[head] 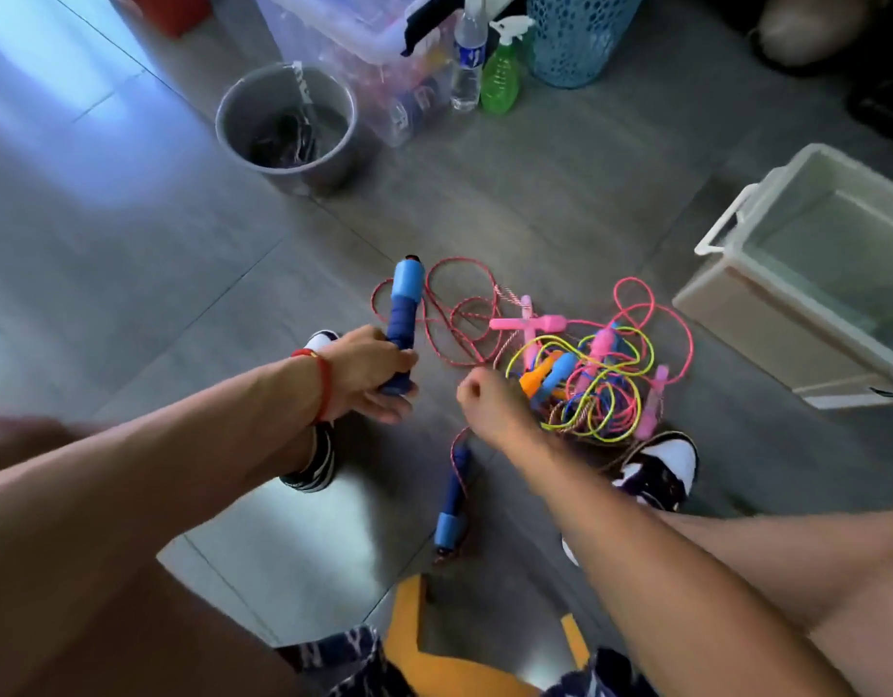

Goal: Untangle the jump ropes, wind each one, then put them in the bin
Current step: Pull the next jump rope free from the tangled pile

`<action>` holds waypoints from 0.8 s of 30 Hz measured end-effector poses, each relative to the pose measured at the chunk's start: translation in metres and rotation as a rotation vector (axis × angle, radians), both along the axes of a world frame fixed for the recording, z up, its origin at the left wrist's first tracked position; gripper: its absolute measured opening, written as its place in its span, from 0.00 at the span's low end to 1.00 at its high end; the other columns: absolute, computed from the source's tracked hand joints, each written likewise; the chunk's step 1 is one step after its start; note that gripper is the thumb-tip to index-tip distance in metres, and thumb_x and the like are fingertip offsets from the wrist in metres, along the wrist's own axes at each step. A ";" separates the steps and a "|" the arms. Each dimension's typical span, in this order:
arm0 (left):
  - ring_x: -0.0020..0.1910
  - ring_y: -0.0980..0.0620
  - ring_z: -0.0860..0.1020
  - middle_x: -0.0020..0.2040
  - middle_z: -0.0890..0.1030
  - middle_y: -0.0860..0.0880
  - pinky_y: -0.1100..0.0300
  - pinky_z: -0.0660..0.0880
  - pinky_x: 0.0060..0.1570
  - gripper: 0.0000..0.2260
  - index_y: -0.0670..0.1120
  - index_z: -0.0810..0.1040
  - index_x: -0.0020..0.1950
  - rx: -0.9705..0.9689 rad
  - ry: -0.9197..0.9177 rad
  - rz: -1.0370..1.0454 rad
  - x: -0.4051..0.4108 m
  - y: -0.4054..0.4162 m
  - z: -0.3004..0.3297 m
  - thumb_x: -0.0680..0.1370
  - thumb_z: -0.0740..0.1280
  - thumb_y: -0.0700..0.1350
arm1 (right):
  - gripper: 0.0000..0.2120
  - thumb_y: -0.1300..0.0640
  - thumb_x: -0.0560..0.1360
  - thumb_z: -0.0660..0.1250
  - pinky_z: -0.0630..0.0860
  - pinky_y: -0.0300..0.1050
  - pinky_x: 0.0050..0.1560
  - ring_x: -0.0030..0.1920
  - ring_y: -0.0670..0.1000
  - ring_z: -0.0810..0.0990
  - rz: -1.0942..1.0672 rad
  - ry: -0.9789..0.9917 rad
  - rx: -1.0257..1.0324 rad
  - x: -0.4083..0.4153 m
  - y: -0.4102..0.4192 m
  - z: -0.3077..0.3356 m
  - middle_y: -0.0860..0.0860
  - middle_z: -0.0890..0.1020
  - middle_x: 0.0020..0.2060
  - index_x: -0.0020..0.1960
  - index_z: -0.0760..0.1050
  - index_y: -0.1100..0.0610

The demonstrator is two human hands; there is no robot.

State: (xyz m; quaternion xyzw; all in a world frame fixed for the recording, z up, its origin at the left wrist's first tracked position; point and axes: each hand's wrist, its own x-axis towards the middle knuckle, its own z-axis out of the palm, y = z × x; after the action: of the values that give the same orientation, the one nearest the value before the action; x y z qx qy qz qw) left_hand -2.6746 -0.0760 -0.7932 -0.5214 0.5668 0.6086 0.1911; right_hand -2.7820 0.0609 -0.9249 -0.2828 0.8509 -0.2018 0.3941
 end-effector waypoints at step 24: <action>0.46 0.40 0.82 0.51 0.83 0.35 0.47 0.79 0.54 0.02 0.42 0.75 0.46 -0.204 -0.007 0.025 -0.038 -0.024 0.009 0.76 0.66 0.36 | 0.16 0.46 0.70 0.74 0.70 0.55 0.48 0.44 0.59 0.80 0.092 0.726 -0.062 0.003 0.023 -0.014 0.54 0.81 0.37 0.48 0.74 0.56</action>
State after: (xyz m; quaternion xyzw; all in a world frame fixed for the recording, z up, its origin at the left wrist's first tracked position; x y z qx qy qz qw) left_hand -2.7130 -0.1002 -0.7844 -0.5475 0.6184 0.5482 0.1315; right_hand -2.7788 0.0840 -0.9385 -0.3855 0.9153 -0.0960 0.0665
